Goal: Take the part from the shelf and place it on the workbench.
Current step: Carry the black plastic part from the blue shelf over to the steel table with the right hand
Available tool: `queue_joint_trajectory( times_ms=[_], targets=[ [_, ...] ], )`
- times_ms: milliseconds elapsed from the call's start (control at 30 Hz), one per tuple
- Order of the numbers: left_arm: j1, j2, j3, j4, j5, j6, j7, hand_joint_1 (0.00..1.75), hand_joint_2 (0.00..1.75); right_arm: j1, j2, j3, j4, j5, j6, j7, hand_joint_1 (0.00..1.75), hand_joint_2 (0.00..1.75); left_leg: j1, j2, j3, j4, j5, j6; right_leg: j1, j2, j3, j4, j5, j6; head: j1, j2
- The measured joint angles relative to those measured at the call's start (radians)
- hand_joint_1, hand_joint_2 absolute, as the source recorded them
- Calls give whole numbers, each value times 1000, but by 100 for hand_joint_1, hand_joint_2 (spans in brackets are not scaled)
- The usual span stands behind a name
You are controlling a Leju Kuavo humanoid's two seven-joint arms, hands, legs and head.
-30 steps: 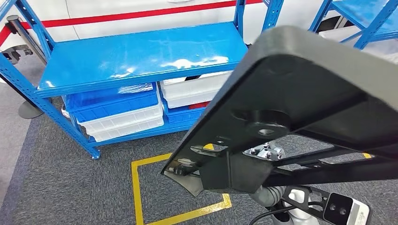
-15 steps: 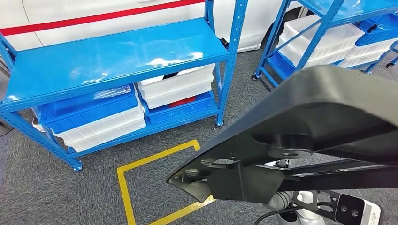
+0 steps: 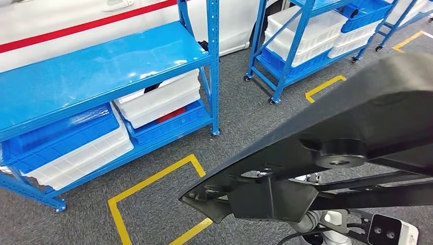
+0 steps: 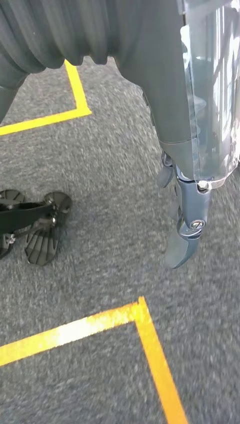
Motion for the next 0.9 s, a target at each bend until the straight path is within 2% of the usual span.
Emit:
queue_joint_trajectory(
  times_ms=[67, 100, 133, 167, 200, 267, 300, 333, 367, 400, 433, 467, 500, 533, 567, 633, 667, 700, 767, 800, 833, 867, 900],
  targets=[
    [-1, 4, 3, 0, -4, 2, -1, 0, 175, 6, 5, 0, -2, 9, -7, 0, 169, 175, -1, -16, 17, -40, 3, 7, -1, 19, -8, 3, 3, 12, 0, 0],
    [-2, 5, 3, 0, -6, 4, -1, 0, 175, 11, 7, 0, -5, 15, -11, 0, 169, 175, -1, -8, 17, -43, 6, 12, -3, 29, -13, 3, 6, 19, 0, 0],
    [-5, 7, 3, 0, -7, 6, -1, 0, 175, 16, 9, 0, -8, 20, -16, 0, 169, 175, 0, 2, 17, -46, 9, 18, -4, 29, -15, 5, 5, 25, 0, 0],
    [-7, 9, 4, -1, -8, 8, -1, 0, 175, 20, 10, -1, -12, 24, -21, 0, 169, 175, 2, 12, 18, -50, 13, 24, -3, 13, -21, 15, -3, 30, 0, 0],
    [-9, 11, 4, -1, -8, 9, -2, 0, 175, 21, 12, -1, -16, 27, -25, 0, 169, 175, 4, 23, 18, -53, 16, 31, -2, -12, -35, 43, -22, 35, 0, 0],
    [-8, 16, 4, -2, -8, 6, -5, 0, 175, 24, 16, -1, -19, 28, -33, 0, 169, 175, 3, 47, 16, -56, 17, 39, -5, -66, -91, 160, -87, 45, 0, 0],
    [-6, 19, 4, -2, -8, 5, -7, 0, 175, 27, 17, -1, -19, 28, -36, 0, 169, 175, 2, 61, 15, -56, 17, 41, -8, -77, -125, 228, -117, 50, 0, 0],
    [-5, 21, 4, -2, -9, 3, -10, 0, 175, 30, 19, -1, -19, 28, -38, 0, 169, 175, 2, 73, 14, -56, 16, 40, -10, -81, -148, 276, -131, 54, 0, 0],
    [-6, 24, 4, -2, -9, 2, -13, 0, 175, 33, 21, -1, -19, 29, -40, 0, 169, 175, 1, 86, 14, -56, 16, 40, -12, -84, -154, 288, -126, 56, 0, 0],
    [-7, 25, 4, -2, -9, -1, -16, 0, 175, 35, 22, -1, -19, 32, -41, 0, 169, 175, 1, 98, 15, -56, 15, 38, -14, -89, -138, 260, -104, 57, 0, 0],
    [-8, 26, 4, -2, -9, -5, -19, 0, 175, 37, 24, -1, -19, 37, -44, 0, 169, 175, 1, 109, 17, -56, 13, 36, -13, -101, -101, 195, -72, 55, 0, 0],
    [-10, 27, 4, -2, -8, -9, -21, 0, 175, 37, 26, -1, -20, 44, -49, 0, 169, 175, 0, 119, 20, -55, 11, 32, -11, -122, -60, 119, -45, 50, 0, 0],
    [-11, 27, 4, -2, -8, -14, -22, 0, 175, 38, 29, -1, -22, 51, -55, 0, 169, 175, -2, 128, 22, -54, 9, 27, -7, -139, -26, 56, -26, 43, 0, 0],
    [-13, 27, 4, -2, -8, -19, -22, 0, 175, 39, 32, -1, -25, 58, -64, 0, 169, 175, -4, 136, 24, -53, 7, 21, -4, -150, -5, 16, -16, 35, 0, 0],
    [-15, 27, 4, -2, -9, -24, -21, 0, 175, 42, 34, -1, -29, 63, -73, 0, 169, 175, -6, 144, 26, -52, 5, 15, 0, -152, 0, 2, -16, 27, 0, 0],
    [-21, 28, 4, -2, -13, -34, -19, 0, 175, 51, 37, -1, -39, 73, -92, 0, 169, 175, -5, 156, 29, -53, 2, 2, 0, -130, -2, 1, -12, 15, 0, 0],
    [-23, 28, 4, -2, -16, -39, -18, 0, 175, 56, 37, -1, -45, 77, -99, 0, 169, 175, -3, 145, 28, -45, -7, -4, -2, -120, -2, -3, -9, 9, 0, 0],
    [-25, 27, 4, -2, -19, -43, -16, 0, 175, 60, 38, 0, -51, 80, -105, 0, 169, 175, 0, 125, 20, -22, -25, -9, -4, -111, -1, -6, -6, 2, 0, 0],
    [-23, 27, 4, -2, -25, -47, -8, 0, 175, 65, 39, 1, -60, 82, -112, 0, 169, 175, 4, 73, -27, 90, -90, -16, -6, -90, -1, -10, -1, -8, 0, 0],
    [-21, 27, 4, -2, -26, -49, -2, 0, 175, 68, 40, 2, -63, 80, -112, 0, 169, 175, 4, 59, -60, 161, -122, -17, -5, -79, -2, -9, 0, -11, 0, 0],
    [-18, 27, 4, -2, -26, -50, 3, 0, 175, 70, 40, 2, -64, 78, -110, 0, 169, 175, 4, 53, -88, 219, -141, -18, -4, -65, -3, -9, 0, -12, 0, 0],
    [-16, 25, 4, -2, -25, -51, 6, 0, 175, 73, 40, 3, -66, 75, -107, 0, 169, 175, 4, 51, -100, 241, -139, -18, -3, -52, -3, -8, 0, -12, 0, 0],
    [-15, 24, 4, -2, -25, -51, 7, 0, 175, 74, 41, 3, -67, 71, -103, 0, 169, 175, 4, 50, -94, 223, -116, -17, -2, -38, -2, -7, 0, -12, 0, 0]
  ],
)
